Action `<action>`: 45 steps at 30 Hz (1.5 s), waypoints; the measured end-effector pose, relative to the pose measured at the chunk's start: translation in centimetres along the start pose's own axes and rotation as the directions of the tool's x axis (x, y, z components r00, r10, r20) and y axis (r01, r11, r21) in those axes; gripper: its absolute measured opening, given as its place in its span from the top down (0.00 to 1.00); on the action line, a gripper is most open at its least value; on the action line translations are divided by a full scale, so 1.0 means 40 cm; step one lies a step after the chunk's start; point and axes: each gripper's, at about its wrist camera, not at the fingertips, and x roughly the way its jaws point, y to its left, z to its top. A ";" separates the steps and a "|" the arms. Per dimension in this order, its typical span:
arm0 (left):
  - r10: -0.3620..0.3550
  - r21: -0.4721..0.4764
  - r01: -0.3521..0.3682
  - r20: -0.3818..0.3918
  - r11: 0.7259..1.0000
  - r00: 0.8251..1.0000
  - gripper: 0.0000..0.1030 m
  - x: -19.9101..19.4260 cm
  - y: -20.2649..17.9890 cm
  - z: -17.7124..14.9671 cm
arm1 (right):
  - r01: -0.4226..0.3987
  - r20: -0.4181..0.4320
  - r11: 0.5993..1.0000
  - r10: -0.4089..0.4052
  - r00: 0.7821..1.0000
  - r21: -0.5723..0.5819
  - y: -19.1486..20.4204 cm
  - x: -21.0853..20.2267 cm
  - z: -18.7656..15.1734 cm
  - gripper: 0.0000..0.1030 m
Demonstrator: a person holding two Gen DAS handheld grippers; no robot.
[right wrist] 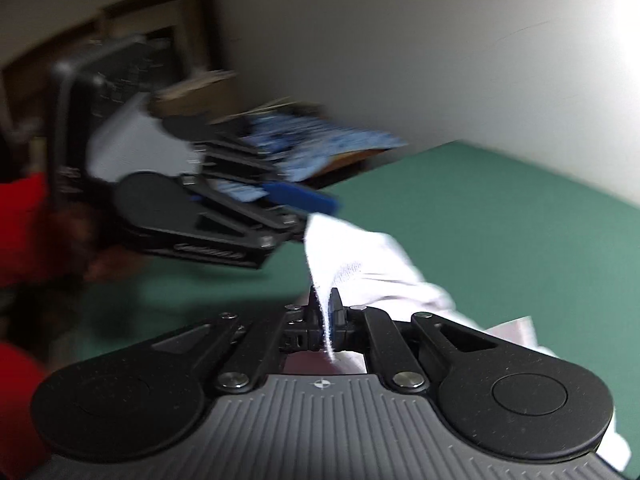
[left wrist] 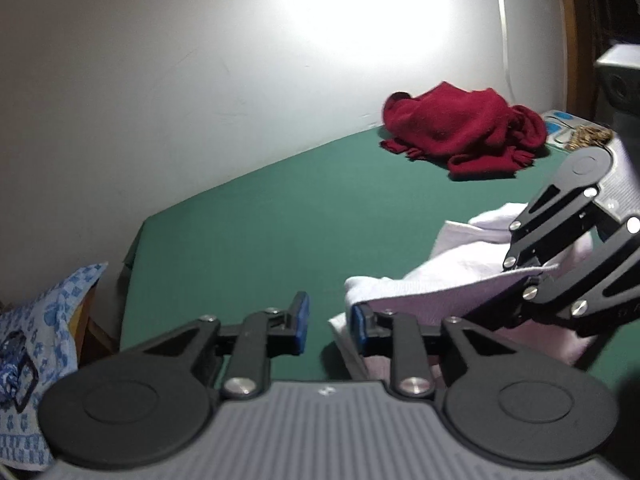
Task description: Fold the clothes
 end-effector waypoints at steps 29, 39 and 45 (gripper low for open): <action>-0.197 0.099 0.210 -0.130 0.973 0.972 0.44 0.102 -0.146 -0.032 | 0.347 0.125 0.629 -0.581 0.804 0.696 -0.163 -0.171 -0.144 0.72; -0.165 -0.040 0.160 -0.154 0.986 0.974 0.44 0.107 -0.085 -0.061 | 0.351 -0.002 0.732 -0.431 0.902 0.583 0.032 -0.284 -0.252 0.64; -0.140 -0.007 0.140 -0.159 0.990 0.977 0.45 0.109 -0.103 -0.050 | 0.408 0.018 0.759 -0.483 0.876 0.508 0.032 -0.179 -0.247 0.77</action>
